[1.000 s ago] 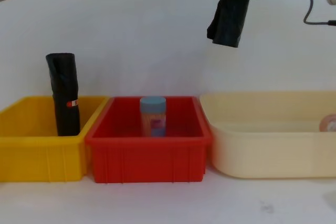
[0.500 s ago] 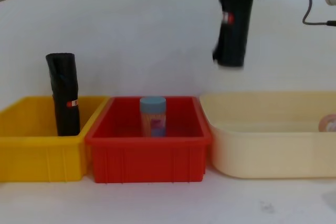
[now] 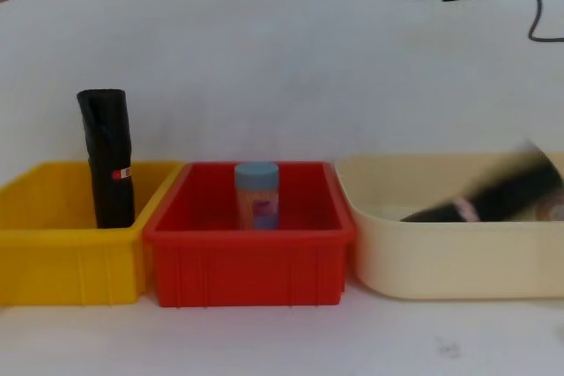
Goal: Pick up the garbage bag with the one hand and transfer it to the other hand.
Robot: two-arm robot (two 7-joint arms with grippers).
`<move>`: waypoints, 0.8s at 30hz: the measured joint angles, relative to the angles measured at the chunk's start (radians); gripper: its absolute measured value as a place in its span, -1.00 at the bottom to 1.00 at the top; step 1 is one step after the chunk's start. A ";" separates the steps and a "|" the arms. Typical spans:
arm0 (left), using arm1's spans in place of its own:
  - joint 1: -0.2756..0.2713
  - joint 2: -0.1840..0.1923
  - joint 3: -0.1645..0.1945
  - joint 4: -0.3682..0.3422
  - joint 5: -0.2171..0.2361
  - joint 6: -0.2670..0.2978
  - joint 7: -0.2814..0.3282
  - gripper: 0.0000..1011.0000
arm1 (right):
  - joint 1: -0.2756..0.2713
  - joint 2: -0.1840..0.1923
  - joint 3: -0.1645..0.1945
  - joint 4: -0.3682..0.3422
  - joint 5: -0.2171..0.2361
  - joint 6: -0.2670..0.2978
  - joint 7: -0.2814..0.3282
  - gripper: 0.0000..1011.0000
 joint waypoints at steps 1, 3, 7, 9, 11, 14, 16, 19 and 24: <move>0.000 0.000 0.000 0.000 0.000 0.000 0.000 0.98 | -0.001 0.001 0.002 -0.001 -0.002 0.003 -0.006 0.22; 0.000 0.000 0.000 0.000 0.000 0.000 0.000 0.98 | -0.004 0.004 0.010 -0.002 -0.007 0.013 -0.025 0.22; 0.000 0.000 0.000 0.000 0.000 0.000 0.000 0.98 | -0.009 0.009 0.024 -0.003 -0.016 0.028 -0.057 0.22; 0.000 0.000 0.000 0.000 0.000 0.000 0.000 0.98 | -0.013 0.012 0.035 -0.003 -0.020 0.038 -0.076 0.22; 0.000 0.000 0.000 0.000 0.000 0.000 0.000 0.98 | -0.014 0.013 0.041 -0.003 -0.024 0.046 -0.090 0.22; 0.000 0.000 0.000 0.000 0.000 0.000 0.000 0.98 | -0.017 0.017 0.053 -0.001 -0.030 0.058 -0.113 0.22; 0.000 0.000 0.000 0.000 0.000 0.000 0.000 0.98 | -0.018 0.020 0.062 0.003 -0.035 0.066 -0.127 0.22; 0.000 0.000 0.000 0.000 0.000 0.000 0.000 0.98 | -0.019 0.022 0.071 0.006 -0.040 0.074 -0.142 0.22; 0.000 0.000 0.000 0.000 0.000 0.000 0.000 0.98 | -0.020 0.025 0.081 0.010 -0.045 0.083 -0.159 0.48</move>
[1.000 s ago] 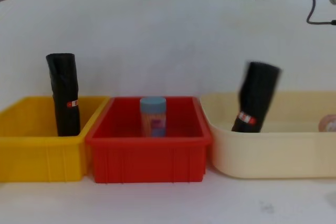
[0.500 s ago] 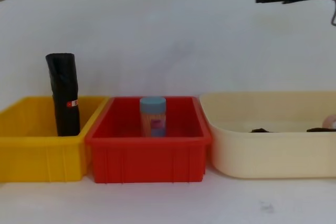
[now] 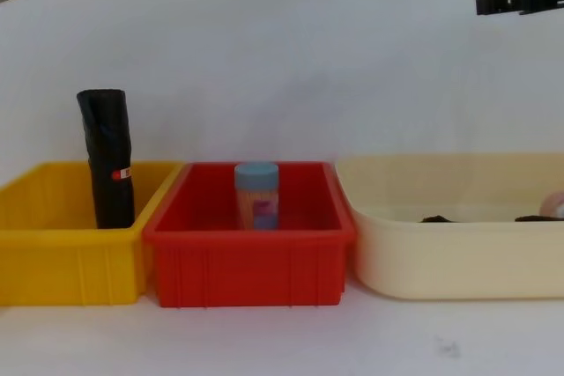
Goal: Pick up the garbage bag with the one hand and transfer it to the other hand.
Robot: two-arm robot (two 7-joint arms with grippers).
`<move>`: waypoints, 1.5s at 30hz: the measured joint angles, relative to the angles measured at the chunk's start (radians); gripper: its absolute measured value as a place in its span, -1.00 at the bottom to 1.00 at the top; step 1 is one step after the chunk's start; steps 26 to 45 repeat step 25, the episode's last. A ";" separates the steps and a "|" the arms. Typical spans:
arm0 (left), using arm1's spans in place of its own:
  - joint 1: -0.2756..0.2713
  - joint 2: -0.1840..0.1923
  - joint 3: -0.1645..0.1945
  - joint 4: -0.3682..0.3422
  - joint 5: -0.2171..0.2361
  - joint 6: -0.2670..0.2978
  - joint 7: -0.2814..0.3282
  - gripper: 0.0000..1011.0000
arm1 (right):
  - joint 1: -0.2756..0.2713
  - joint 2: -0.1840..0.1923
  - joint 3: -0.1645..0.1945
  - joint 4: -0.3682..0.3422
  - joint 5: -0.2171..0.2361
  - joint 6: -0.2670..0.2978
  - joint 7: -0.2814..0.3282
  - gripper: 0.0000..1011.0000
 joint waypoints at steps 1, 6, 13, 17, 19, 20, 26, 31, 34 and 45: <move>0.000 0.000 0.000 0.000 0.000 0.000 0.000 0.98 | 0.000 0.001 0.003 0.001 -0.001 0.003 -0.004 0.52; 0.000 0.000 0.000 0.000 0.000 0.000 0.000 0.98 | -0.001 0.002 0.008 0.003 -0.004 0.008 -0.014 0.79; 0.000 0.000 0.000 0.000 0.000 0.000 0.000 0.98 | -0.001 0.004 0.014 0.006 -0.008 0.014 -0.025 0.98; 0.000 0.000 0.000 0.000 0.000 0.000 0.000 0.98 | -0.002 0.004 0.015 0.006 -0.009 0.015 -0.027 0.98; 0.000 0.000 0.000 0.000 0.000 0.000 0.000 0.98 | -0.002 0.005 0.017 0.007 -0.009 0.016 -0.029 0.98; 0.000 0.000 0.000 0.000 0.000 0.000 0.000 0.98 | -0.002 0.005 0.017 0.007 -0.009 0.016 -0.030 0.98; 0.000 0.000 0.000 0.000 0.000 0.000 0.000 0.98 | -0.002 0.005 0.018 0.007 -0.010 0.018 -0.032 0.98; 0.000 0.000 0.000 0.000 0.000 0.000 0.000 0.98 | -0.002 0.005 0.018 0.007 -0.010 0.018 -0.032 0.98; 0.000 0.000 0.000 0.000 0.000 0.000 0.000 0.98 | -0.002 0.005 0.018 0.007 -0.010 0.018 -0.032 0.98; 0.000 0.000 0.000 0.000 0.000 0.000 0.000 0.98 | -0.002 0.005 0.018 0.007 -0.010 0.018 -0.032 0.98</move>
